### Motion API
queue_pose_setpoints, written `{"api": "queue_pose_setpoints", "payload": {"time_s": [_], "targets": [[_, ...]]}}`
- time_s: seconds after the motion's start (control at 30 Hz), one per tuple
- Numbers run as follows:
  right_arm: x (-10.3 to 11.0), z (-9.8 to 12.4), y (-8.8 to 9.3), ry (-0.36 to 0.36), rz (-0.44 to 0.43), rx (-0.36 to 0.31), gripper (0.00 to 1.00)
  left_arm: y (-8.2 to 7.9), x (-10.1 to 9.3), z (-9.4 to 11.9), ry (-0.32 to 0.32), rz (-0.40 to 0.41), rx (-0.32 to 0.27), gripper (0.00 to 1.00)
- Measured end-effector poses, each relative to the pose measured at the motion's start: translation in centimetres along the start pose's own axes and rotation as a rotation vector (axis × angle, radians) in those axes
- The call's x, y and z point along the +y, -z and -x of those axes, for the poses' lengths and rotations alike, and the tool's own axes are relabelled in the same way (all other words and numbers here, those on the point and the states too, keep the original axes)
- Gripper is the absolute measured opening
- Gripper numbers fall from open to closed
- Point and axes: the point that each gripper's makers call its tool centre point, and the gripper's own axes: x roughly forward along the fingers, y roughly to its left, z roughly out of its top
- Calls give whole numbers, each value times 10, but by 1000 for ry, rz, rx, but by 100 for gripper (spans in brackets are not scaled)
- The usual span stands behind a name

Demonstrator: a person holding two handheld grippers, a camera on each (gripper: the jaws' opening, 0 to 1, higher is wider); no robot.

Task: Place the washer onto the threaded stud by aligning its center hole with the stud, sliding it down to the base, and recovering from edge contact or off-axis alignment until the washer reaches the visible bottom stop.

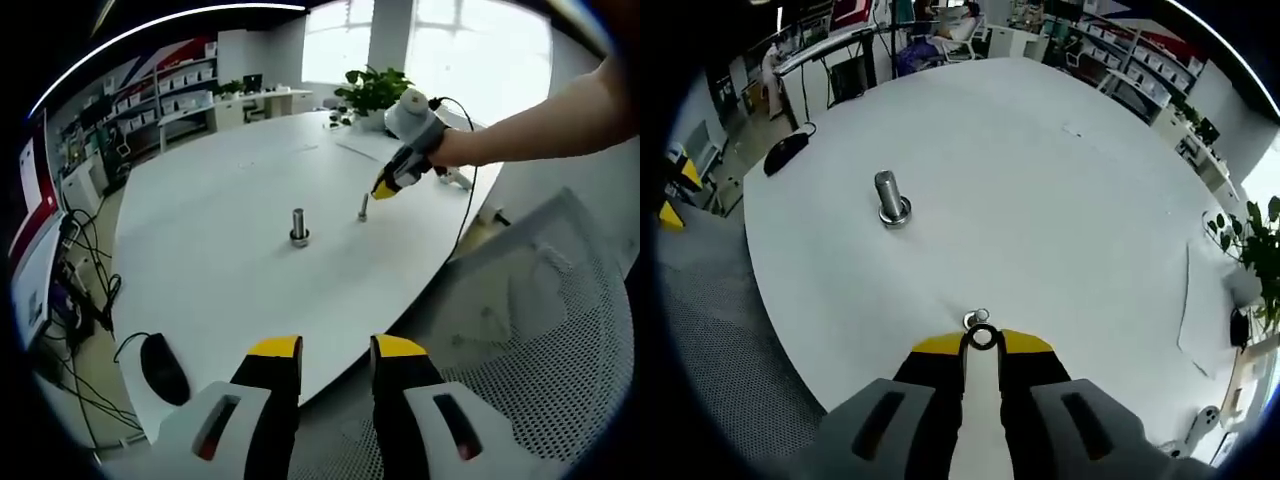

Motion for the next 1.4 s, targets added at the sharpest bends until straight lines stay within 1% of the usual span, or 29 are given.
{"api": "queue_pose_setpoints", "payload": {"time_s": [0.07,0.17,0.23,0.33,0.73,0.83,0.97,1.2,1.4], "targets": [[0,0,-2,6,16,-7,14,0,0,0,1,0,1,25],[-2,1,-10,19,41,-34,14,1,-1,0,4,-2,5,25],[-2,0,-13,19,44,-38,14,2,-1,0,3,-2,8,25],[-3,-5,-13,11,50,-30,14,2,0,0,3,-2,9,25],[0,-14,-9,-13,70,7,14,2,0,-1,4,2,13,25],[0,-17,-9,-18,68,17,14,3,0,-1,5,3,16,25],[-3,-19,-12,-14,54,15,14,1,-1,-1,7,4,9,25],[-1,-27,-8,-16,64,41,14,1,0,0,3,10,6,25],[1,-37,-1,-17,67,67,14,2,0,-1,3,8,10,25]]}}
